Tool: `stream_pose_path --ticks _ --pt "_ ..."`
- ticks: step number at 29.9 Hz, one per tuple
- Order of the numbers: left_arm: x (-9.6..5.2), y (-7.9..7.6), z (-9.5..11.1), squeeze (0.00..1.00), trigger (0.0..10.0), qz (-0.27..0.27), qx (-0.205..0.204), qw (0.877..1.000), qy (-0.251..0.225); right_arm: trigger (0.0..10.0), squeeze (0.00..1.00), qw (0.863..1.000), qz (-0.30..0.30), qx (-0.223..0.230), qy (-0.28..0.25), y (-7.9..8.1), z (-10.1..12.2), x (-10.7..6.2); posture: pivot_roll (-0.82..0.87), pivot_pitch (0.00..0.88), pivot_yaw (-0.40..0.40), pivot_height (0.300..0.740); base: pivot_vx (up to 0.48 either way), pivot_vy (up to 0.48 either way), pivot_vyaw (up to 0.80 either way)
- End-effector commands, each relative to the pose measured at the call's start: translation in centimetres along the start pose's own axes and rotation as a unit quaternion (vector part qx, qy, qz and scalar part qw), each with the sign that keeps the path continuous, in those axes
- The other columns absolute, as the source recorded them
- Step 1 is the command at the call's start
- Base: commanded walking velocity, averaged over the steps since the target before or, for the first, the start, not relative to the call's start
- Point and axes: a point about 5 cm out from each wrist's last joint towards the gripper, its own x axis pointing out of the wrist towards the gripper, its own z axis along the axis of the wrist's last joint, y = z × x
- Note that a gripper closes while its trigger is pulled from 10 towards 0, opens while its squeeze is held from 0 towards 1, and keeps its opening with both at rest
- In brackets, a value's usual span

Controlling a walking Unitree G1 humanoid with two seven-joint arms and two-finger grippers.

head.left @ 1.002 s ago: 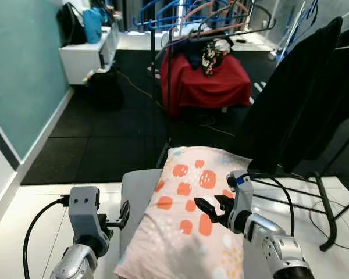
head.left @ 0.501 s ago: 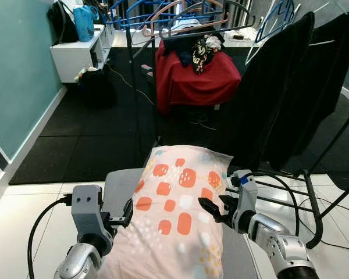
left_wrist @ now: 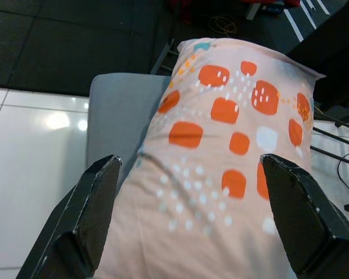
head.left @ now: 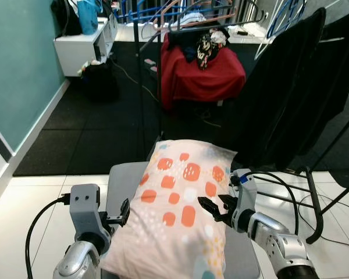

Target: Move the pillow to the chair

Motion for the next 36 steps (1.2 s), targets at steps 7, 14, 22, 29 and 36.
stream_pose_path --ticks 7,14,22,29,36 --pt "-0.18 0.05 -0.3 0.0 10.0 -0.007 0.008 1.0 0.004 10.0 0.0 1.0 0.001 0.008 0.004 0.04 -0.35 -0.05 -0.18 0.002 -0.049 0.737 0.0 0.0 0.0" --pt "-0.26 -0.31 -0.34 0.0 10.0 -0.018 0.015 1.0 0.012 10.0 0.0 1.0 0.0 0.008 0.003 0.05 -0.3 -0.01 -0.18 0.006 -0.047 0.737 0.0 -0.206 0.0" --pt "-0.2 -0.11 -0.27 0.0 10.0 -0.009 0.001 1.0 0.009 10.0 0.0 1.0 0.001 0.008 0.004 0.06 -0.22 0.01 -0.18 0.011 -0.05 0.737 0.0 0.0 0.0" --pt "-0.23 -0.12 -0.23 0.0 10.0 -0.01 0.001 1.0 0.006 10.0 0.0 1.0 0.001 0.007 0.004 0.03 -0.19 0.01 -0.18 0.013 -0.05 0.737 0.0 0.0 0.0" --pt "-0.23 -0.13 -0.03 0.0 10.0 -0.012 0.0 1.0 0.001 10.0 0.0 1.0 0.002 0.009 0.003 -0.01 -0.11 0.0 -0.18 0.018 -0.052 0.737 0.0 0.0 0.0"
